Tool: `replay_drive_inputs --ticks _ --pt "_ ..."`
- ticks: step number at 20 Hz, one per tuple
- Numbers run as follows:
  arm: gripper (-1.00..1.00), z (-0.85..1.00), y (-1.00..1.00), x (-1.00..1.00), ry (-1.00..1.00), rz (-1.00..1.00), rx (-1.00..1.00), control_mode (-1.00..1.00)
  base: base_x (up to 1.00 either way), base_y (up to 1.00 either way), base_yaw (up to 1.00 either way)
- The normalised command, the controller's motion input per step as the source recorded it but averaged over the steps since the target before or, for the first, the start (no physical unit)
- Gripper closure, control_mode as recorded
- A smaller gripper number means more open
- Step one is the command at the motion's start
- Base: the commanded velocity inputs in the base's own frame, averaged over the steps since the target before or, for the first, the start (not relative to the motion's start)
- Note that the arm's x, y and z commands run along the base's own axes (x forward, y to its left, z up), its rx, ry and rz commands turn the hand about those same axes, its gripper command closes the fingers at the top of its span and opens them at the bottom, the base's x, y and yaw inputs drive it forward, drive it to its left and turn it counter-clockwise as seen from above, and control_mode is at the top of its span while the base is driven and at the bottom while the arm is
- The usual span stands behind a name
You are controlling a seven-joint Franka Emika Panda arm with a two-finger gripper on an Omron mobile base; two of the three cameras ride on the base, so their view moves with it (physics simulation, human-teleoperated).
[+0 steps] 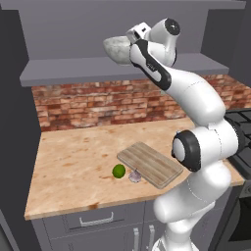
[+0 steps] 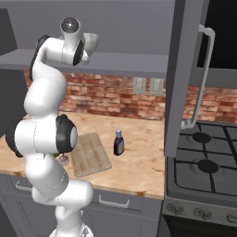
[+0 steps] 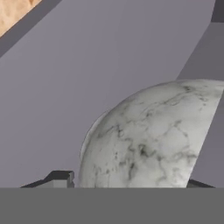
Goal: Open the cabinet. Place the bowl and condiment on the counter. Then place the lime and garlic on the cutting board.
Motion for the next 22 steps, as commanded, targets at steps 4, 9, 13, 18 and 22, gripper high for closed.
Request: replay_drive_inputs --ticks 4,9,13,18,22 --pt "1.0 -0.05 0.01 0.0 0.01 0.0 0.0 -1.0 0.0 0.0 0.0" --pt "1.0 -0.06 0.0 0.0 0.0 0.0 0.02 -1.0 0.0 0.0 0.0" --pt "1.0 -0.03 0.0 0.0 0.0 0.0 0.04 -1.0 0.0 0.0 0.0" --pt "1.0 0.0 0.0 -0.13 -0.07 0.0 0.05 -1.0 0.0 0.0 0.0" --pt "1.0 0.0 0.0 -0.24 -0.07 0.0 0.02 -1.0 0.0 0.0 0.0"
